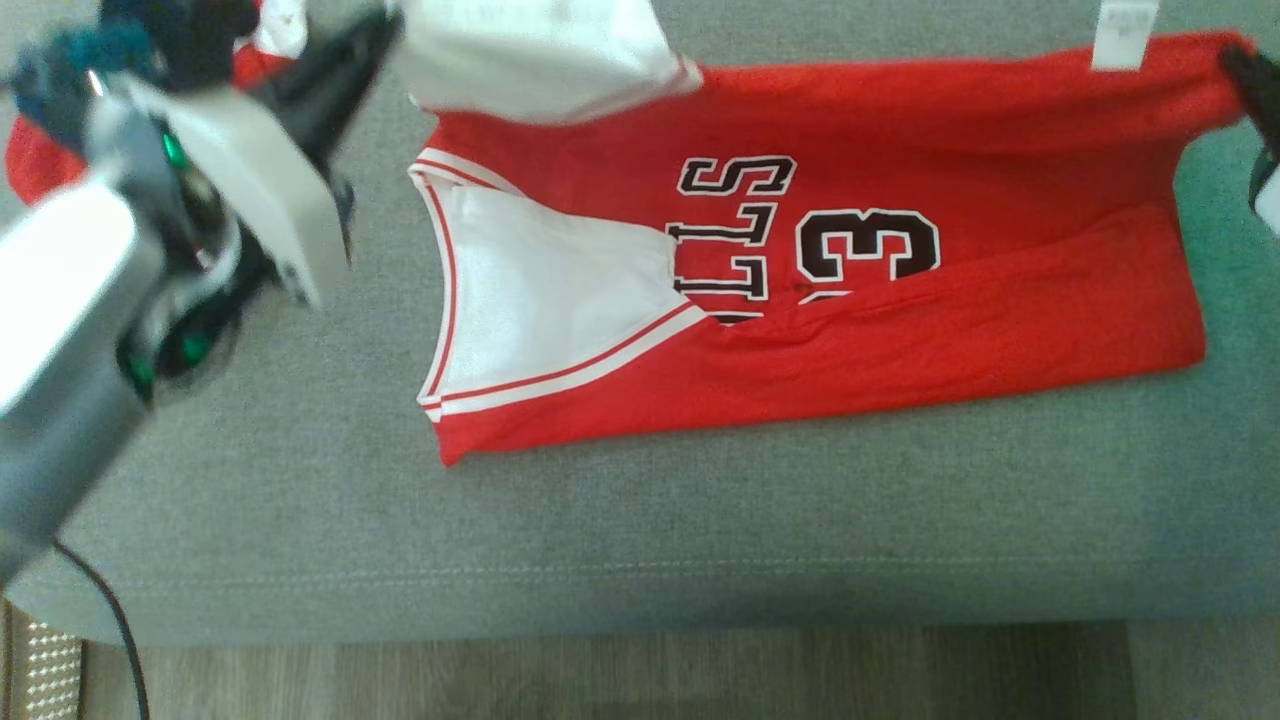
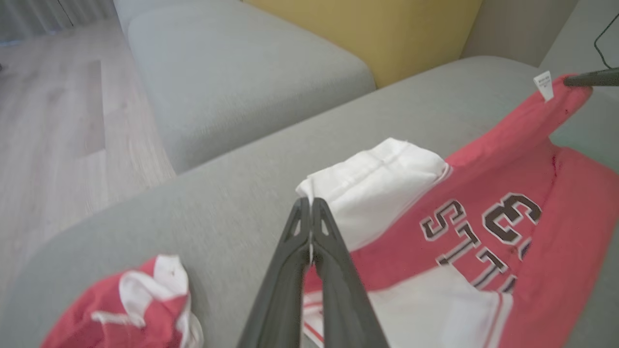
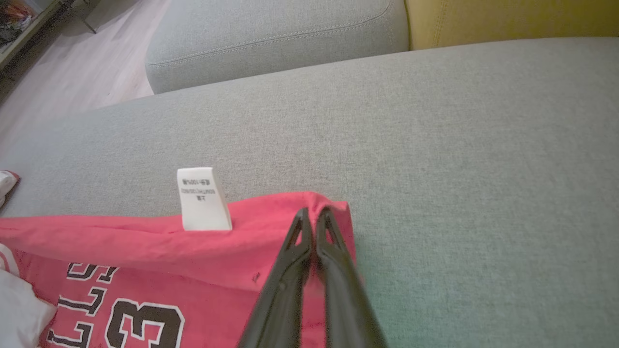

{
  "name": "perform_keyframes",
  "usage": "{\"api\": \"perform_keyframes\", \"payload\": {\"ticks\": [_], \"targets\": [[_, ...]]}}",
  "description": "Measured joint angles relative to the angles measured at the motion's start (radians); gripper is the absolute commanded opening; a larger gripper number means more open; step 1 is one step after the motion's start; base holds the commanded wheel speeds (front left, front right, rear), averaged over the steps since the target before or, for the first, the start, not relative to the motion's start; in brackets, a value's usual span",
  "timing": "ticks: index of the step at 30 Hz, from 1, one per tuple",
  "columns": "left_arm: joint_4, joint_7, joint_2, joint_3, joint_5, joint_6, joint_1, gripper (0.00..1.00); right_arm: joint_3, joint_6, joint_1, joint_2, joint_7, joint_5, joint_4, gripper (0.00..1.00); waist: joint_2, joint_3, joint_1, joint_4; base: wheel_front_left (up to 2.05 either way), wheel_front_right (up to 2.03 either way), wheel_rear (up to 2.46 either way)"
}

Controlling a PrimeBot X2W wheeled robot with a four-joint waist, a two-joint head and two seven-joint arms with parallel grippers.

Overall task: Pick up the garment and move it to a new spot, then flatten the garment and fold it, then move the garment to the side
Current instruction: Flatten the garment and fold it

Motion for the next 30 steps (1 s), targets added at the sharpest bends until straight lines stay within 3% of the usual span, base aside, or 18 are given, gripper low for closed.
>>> {"api": "perform_keyframes", "payload": {"ticks": [6,12,21,30], "targets": [[-0.214,0.033,0.084,-0.001,-0.091,0.087,0.178,0.00,-0.039,0.000,0.095,-0.003,0.036,0.019,-0.050,0.00,0.0000,-0.023,0.0000,0.011,0.00,0.00,0.00],[-0.364,0.019,0.127,-0.004,-0.129,0.172,0.303,0.00,-0.077,0.000,0.178,-0.002,0.069,0.021,-0.084,0.00,0.0000,-0.015,0.0000,0.014,0.00,0.00,0.00],[-0.375,0.017,0.125,-0.067,-0.129,0.201,0.381,0.00,-0.120,0.000,0.261,0.026,0.094,0.027,-0.092,0.00,0.0000,0.000,0.0000,0.023,0.00,0.00,0.00],[-0.278,0.009,0.079,-0.077,-0.130,0.202,0.405,0.00,-0.139,0.000,0.278,0.045,0.094,0.013,-0.049,0.00,0.0000,-0.007,0.0000,0.023,0.00,0.00,0.00]]}}
